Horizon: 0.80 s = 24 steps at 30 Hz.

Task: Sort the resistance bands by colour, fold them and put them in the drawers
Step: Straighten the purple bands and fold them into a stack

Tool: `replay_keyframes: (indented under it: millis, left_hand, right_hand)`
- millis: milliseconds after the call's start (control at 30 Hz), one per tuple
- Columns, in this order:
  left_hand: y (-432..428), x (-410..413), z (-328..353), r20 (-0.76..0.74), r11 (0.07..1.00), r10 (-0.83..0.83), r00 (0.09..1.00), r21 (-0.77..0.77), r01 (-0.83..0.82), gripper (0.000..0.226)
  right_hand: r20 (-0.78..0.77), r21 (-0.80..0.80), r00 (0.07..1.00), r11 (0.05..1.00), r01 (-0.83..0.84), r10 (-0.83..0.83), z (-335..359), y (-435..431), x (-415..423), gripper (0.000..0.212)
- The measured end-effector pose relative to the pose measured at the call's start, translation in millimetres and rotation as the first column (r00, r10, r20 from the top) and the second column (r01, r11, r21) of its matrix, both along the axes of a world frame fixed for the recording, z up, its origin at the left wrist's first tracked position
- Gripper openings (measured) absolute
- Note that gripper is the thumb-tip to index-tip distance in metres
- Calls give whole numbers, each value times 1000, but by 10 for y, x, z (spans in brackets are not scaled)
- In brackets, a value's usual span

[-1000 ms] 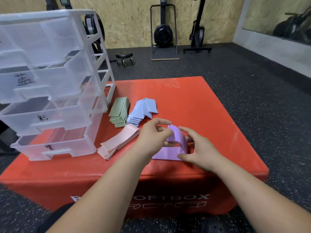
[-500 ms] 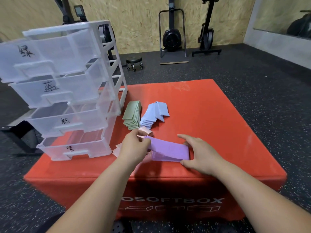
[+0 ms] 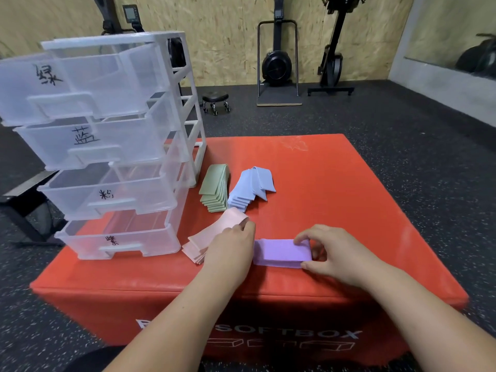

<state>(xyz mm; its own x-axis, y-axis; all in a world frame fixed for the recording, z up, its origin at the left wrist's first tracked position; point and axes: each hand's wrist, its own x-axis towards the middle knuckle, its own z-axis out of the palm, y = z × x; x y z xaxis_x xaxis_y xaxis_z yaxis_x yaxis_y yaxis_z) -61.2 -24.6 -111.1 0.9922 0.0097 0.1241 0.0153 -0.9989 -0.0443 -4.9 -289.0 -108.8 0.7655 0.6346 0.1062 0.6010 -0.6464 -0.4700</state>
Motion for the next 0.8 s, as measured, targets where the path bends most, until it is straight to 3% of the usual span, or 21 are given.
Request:
replay_keyframes:
  millis: [267,367,467,700,800]
  left_hand:
    - [-14,34,-31,121,992,-114,986,74,106,29]
    - [-25,94,-94,172,943,-302,938,-88,320,24]
    - [-59,50,-68,71,845,-471,879,-249,473,37]
    - [-53,59,-20,75,848,-464,883,-251,467,36]
    - [-57,26,-45,57,859,-436,898,-273,434,36]
  right_hand:
    - [-43,-53,999,999,-12,9,-16,55,37,36]
    - [-71,-67,997,998,-7,2,-1,50,59,36]
    - [-108,-61,994,998,5,-12,8,38,84,36]
    - [-287,48,956,995,83,-66,2,25,129,39]
    - [-294,60,949,988,140,-117,-32,77,171,36]
